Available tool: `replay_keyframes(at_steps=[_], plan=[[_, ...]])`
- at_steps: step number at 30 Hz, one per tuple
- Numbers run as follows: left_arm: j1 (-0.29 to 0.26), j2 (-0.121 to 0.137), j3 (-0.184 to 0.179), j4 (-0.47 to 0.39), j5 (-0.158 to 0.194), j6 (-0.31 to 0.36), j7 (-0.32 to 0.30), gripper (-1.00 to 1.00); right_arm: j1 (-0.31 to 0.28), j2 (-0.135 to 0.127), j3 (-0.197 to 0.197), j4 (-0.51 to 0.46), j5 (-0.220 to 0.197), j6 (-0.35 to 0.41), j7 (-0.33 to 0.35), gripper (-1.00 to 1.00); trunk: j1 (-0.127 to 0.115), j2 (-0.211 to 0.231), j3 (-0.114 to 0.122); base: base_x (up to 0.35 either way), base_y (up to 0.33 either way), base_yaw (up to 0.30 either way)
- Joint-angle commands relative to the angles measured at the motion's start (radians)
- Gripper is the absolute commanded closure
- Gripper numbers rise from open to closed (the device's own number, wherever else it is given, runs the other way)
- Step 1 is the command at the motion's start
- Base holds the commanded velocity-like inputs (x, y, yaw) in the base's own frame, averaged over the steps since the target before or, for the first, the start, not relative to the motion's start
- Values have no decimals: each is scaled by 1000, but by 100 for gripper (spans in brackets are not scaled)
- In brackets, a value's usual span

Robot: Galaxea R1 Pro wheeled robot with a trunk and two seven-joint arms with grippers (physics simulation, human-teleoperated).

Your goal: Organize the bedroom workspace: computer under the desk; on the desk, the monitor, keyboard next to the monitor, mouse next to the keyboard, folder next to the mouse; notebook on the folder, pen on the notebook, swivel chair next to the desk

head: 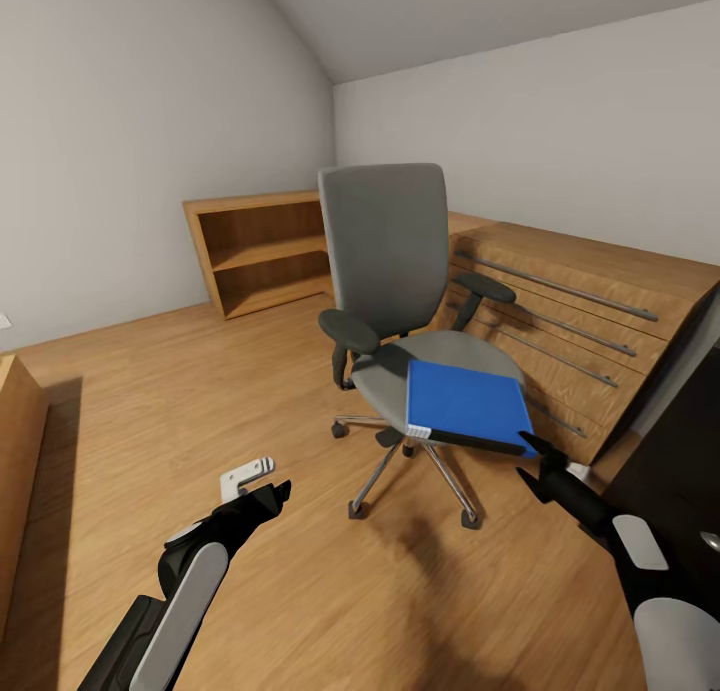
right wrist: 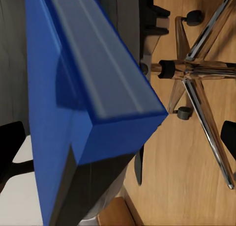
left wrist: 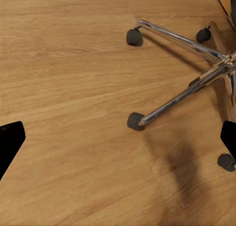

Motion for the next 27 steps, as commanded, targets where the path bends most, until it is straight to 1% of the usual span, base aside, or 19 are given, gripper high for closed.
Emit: replay_keyframes(at_steps=[1,4,9,19,27], plan=[[-1,1,-2,-1,10,0,10,-100,-1,0,1,0,0,7,2,-100,0,0,-1,0,0,0],[-1,1,-2,-1,10,0,10,-100,-1,0,19,-2,0,8,5,-100,0,0,-1,0,0,0],[-1,1,-2,-1,10,0,10,-100,-1,0,30,-3,-1,8,7,-100,0,0,-1,0,0,0],[-1,1,-2,-1,10,0,10,-100,-1,-1,35,-5,-1,8,8,-100,0,0,-1,2,0,0],[-1,1,-2,-1,10,0,10,-100,-1,-1,36,-5,-1,8,8,-100,0,0,-1,88,0,0]])
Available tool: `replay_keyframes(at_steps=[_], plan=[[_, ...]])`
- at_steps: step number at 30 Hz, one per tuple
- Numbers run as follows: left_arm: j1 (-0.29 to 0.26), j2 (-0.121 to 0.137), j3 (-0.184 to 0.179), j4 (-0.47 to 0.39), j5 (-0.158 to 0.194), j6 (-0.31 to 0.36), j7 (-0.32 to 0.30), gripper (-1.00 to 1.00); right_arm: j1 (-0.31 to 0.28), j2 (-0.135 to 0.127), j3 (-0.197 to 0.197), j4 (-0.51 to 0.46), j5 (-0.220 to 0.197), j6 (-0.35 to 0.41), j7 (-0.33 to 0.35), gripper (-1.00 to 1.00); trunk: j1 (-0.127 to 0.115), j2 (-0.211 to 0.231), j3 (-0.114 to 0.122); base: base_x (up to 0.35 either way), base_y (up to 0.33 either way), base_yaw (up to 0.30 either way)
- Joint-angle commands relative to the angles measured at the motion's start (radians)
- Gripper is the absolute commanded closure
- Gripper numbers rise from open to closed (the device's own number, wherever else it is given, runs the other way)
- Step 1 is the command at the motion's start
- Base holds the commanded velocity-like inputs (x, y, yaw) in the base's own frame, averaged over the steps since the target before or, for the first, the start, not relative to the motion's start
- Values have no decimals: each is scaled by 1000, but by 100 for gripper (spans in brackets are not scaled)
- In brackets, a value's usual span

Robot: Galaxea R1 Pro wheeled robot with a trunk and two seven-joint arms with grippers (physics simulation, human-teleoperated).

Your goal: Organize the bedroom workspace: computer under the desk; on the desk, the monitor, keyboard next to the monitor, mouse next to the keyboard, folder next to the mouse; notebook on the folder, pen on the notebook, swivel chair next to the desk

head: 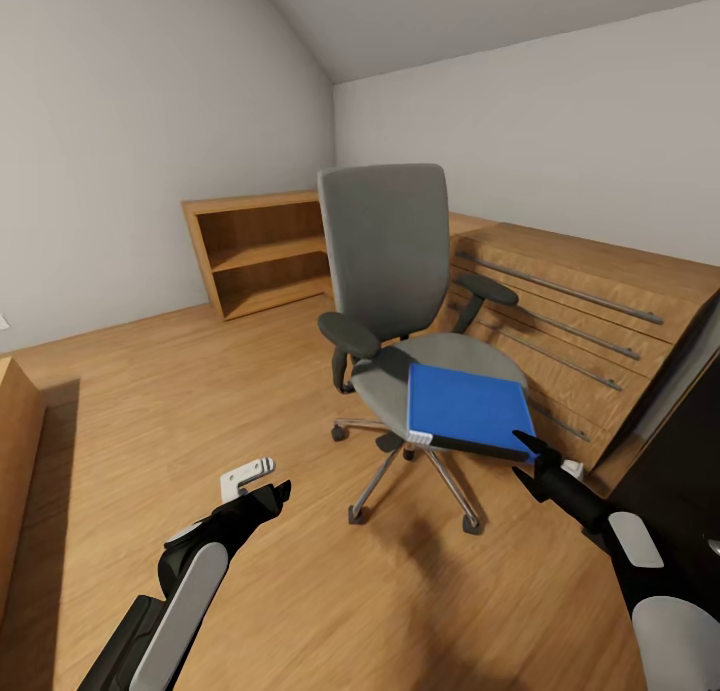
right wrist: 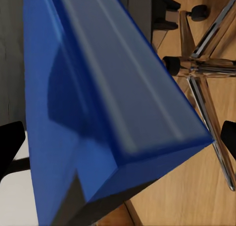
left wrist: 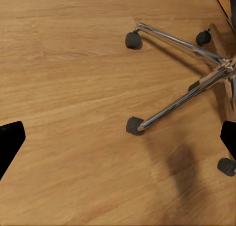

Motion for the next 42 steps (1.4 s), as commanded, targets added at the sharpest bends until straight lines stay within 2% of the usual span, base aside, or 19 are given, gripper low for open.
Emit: replay_keyframes(at_steps=[1,16,17,28,36,42], plan=[[-1,1,-2,-1,10,0,10,-100,-1,0,-4,0,0,7,2,-100,0,0,-1,32,0,0],[-1,1,-2,-1,11,0,10,-100,-1,0,-4,0,0,7,1,-100,0,0,-1,7,0,0],[-1,1,-2,-1,11,0,10,-100,-1,0,-4,0,0,7,1,100,0,0,-1,0,0,0],[-1,1,-2,0,11,2,9,-100,-1,0,1,-1,1,7,0,100,0,0,-1,0,0,0],[-1,-1,-6,0,10,0,11,-100,-1,0,0,-6,1,7,1,100,-4,1,30,0,0,0],[-1,-1,-13,3,6,0,14,-100,-1,0,-2,-72,0,7,2,100,-6,3,53,0,0,0]])
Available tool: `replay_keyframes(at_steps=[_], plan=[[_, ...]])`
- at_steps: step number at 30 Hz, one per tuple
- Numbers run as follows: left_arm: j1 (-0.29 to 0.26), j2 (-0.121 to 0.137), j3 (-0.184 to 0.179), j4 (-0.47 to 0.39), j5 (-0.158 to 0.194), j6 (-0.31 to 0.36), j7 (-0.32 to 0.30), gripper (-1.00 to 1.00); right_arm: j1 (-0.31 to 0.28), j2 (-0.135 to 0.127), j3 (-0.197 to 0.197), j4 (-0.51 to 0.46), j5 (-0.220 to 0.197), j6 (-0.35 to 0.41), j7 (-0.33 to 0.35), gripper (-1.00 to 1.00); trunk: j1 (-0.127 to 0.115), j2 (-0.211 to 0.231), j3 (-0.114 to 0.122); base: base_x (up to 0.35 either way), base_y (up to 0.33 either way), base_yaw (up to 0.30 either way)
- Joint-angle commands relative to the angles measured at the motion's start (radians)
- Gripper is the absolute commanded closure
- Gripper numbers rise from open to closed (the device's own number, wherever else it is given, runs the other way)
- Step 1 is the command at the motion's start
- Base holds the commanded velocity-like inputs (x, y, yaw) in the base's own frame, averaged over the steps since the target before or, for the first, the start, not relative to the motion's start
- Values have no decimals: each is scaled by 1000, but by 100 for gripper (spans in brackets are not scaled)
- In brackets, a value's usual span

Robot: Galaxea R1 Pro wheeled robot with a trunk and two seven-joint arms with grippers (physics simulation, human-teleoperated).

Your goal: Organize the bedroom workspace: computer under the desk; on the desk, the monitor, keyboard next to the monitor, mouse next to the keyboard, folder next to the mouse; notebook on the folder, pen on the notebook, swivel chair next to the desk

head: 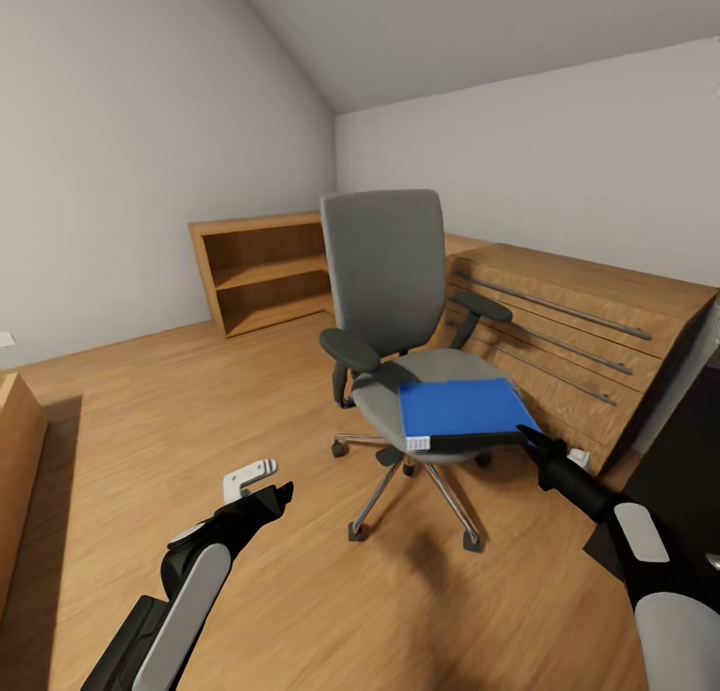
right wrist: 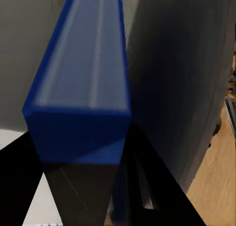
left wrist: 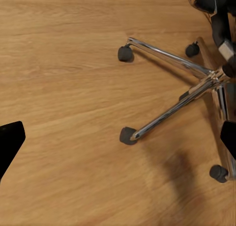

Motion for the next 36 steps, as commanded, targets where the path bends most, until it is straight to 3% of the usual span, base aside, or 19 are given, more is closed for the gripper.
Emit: replay_keyframes(at_steps=[1,5,22,27,36], plan=[[-1,1,-4,-1,9,0,11,-100,-1,0,-4,-9,2,6,2,100,-1,0,3,0,0,0],[-1,1,-6,-1,8,0,12,-100,-1,0,-4,-21,2,7,3,100,-2,1,18,-55,0,0],[-1,1,-6,0,8,0,12,-100,-1,-4,-5,-25,2,13,6,100,-10,5,84,-301,0,0],[-1,1,-6,0,7,0,12,-100,0,-5,-4,-54,3,15,44,100,-12,6,104,-55,0,0],[-1,1,-6,0,7,0,13,-100,1,-6,-5,-72,6,17,92,100,-45,65,132,-6,0,0]])
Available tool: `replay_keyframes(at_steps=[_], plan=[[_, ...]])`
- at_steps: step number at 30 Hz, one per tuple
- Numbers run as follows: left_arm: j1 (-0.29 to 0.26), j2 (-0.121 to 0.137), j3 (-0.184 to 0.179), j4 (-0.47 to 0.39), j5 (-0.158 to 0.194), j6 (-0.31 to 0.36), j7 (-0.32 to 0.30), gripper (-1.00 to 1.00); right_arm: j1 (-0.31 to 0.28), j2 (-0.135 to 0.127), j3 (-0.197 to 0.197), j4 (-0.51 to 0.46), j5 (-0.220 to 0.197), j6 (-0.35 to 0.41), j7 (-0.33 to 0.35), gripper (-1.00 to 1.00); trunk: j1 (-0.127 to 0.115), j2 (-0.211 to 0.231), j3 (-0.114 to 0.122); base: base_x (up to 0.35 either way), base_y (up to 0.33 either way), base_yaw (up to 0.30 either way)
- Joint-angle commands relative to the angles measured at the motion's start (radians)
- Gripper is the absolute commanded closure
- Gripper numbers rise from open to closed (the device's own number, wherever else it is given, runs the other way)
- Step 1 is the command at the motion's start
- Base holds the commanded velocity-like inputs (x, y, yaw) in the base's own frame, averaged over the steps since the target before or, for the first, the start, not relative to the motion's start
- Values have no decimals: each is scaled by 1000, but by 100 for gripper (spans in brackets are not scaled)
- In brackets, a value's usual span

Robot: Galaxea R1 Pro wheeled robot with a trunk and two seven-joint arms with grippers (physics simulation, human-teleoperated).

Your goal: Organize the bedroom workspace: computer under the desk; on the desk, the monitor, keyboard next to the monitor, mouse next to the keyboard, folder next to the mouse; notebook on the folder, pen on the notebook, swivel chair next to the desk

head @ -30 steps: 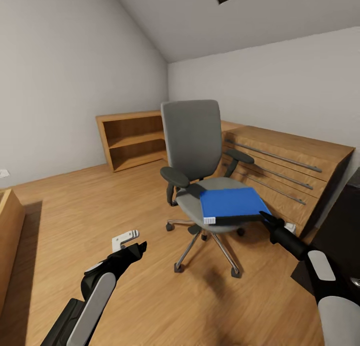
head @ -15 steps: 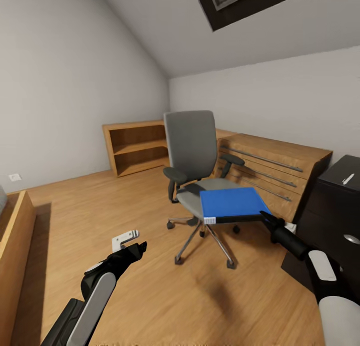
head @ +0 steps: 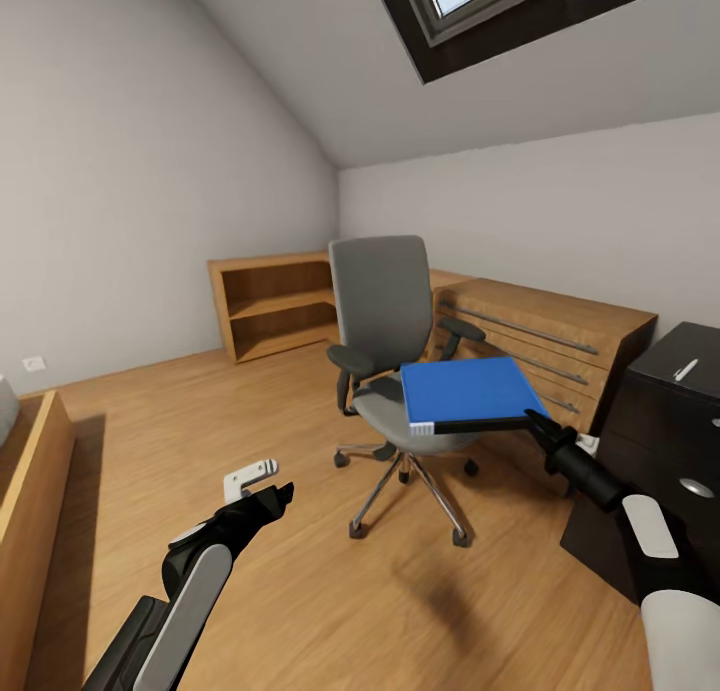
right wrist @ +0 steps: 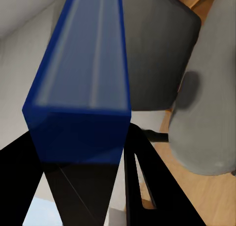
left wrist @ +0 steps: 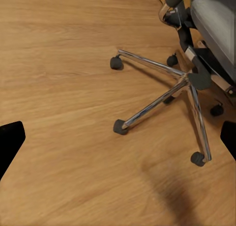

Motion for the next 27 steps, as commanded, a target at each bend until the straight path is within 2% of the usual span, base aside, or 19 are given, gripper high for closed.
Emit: replay_keyframes(at_steps=[1,12,15,27], plan=[[-1,1,-2,-1,10,0,10,-100,-1,0,-3,0,1,6,3,100,-4,7,2,0,0,0],[-1,1,-3,-1,9,2,10,-100,0,2,-4,-1,-4,26,9,100,-46,84,37,0,0,0],[-1,1,-2,-1,11,2,10,-100,0,3,-5,1,-4,27,23,100,-58,105,46,-271,0,0],[-1,1,-2,-1,11,2,10,-100,0,-1,-5,-1,0,28,26,100,-104,189,84,-21,0,0]])
